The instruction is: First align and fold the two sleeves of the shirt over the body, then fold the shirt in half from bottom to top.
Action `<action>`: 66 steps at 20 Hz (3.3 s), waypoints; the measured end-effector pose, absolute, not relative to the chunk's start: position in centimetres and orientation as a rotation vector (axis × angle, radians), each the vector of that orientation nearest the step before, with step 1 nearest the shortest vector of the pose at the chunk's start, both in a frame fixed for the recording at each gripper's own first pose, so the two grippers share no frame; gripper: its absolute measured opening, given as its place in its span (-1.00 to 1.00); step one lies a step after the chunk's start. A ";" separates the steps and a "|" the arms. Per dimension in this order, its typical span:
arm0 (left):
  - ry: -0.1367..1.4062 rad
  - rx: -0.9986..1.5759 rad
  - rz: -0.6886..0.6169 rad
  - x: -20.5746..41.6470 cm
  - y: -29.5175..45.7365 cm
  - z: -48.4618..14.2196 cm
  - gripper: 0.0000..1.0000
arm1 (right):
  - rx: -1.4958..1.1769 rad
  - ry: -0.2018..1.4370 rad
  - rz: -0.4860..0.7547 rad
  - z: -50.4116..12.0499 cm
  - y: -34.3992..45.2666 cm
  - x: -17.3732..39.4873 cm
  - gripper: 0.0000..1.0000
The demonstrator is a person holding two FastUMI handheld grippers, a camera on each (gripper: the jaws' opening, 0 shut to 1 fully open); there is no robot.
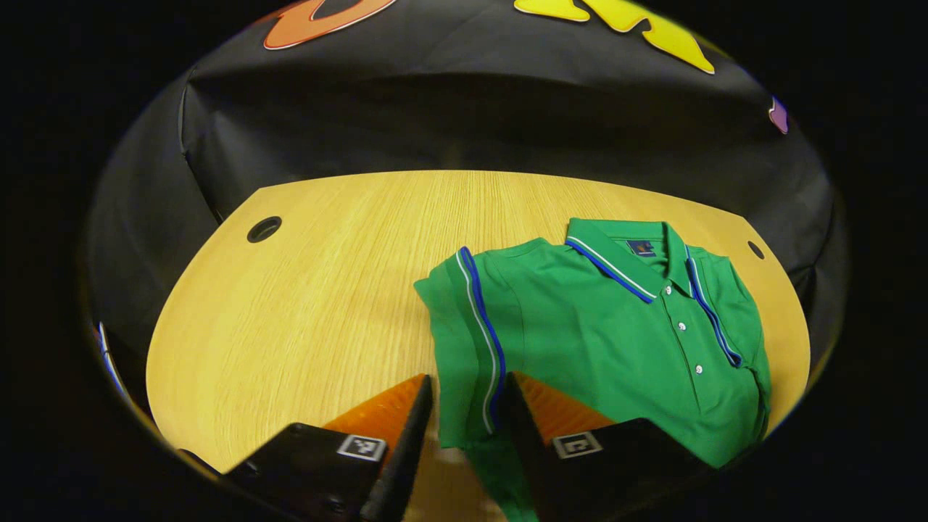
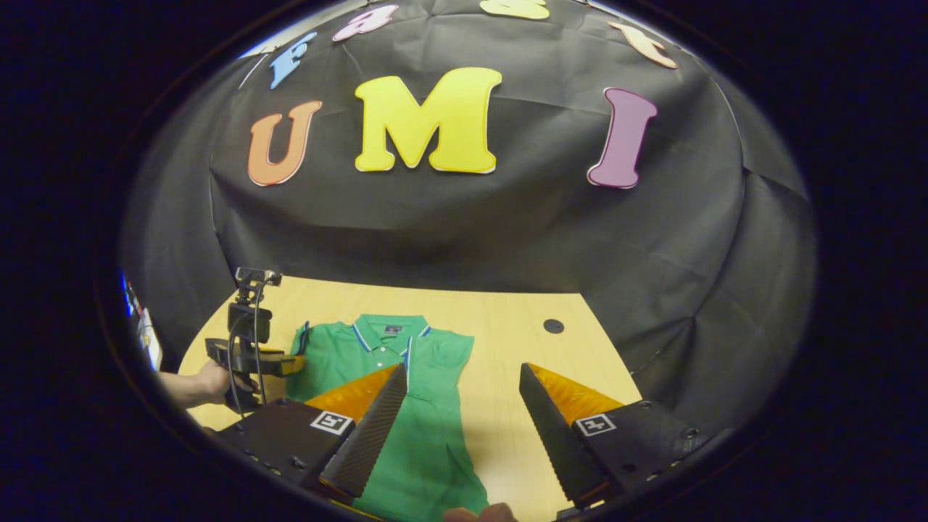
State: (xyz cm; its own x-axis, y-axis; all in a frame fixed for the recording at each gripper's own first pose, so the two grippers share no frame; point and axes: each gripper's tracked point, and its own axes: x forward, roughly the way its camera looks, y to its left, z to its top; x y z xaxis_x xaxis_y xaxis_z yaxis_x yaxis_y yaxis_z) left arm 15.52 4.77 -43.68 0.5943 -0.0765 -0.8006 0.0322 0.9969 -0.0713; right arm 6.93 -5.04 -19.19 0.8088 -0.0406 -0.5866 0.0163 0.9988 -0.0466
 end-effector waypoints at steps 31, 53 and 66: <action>0.843 -0.086 -0.321 18.0 -14.2 -34.8 -0.33 | 0.034 0.621 -0.067 -19.0 -8.8 3.8 0.93; 0.593 -0.109 -0.113 -5.6 0.0 -21.6 1.00 | -0.051 0.541 0.155 -18.8 -3.5 -5.3 0.92; 0.887 -0.058 -0.210 -17.4 1.5 -34.4 1.00 | -0.103 0.883 0.123 -32.0 -7.3 -16.2 0.93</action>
State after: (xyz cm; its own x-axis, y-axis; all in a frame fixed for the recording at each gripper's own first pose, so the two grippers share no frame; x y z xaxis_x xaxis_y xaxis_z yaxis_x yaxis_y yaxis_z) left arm -17.37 1.51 -34.36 0.6124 -0.2060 -0.7632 0.1581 0.9779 -0.1370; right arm -16.24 -7.27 -32.01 0.6285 0.0646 -0.7751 -0.1499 0.9879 -0.0392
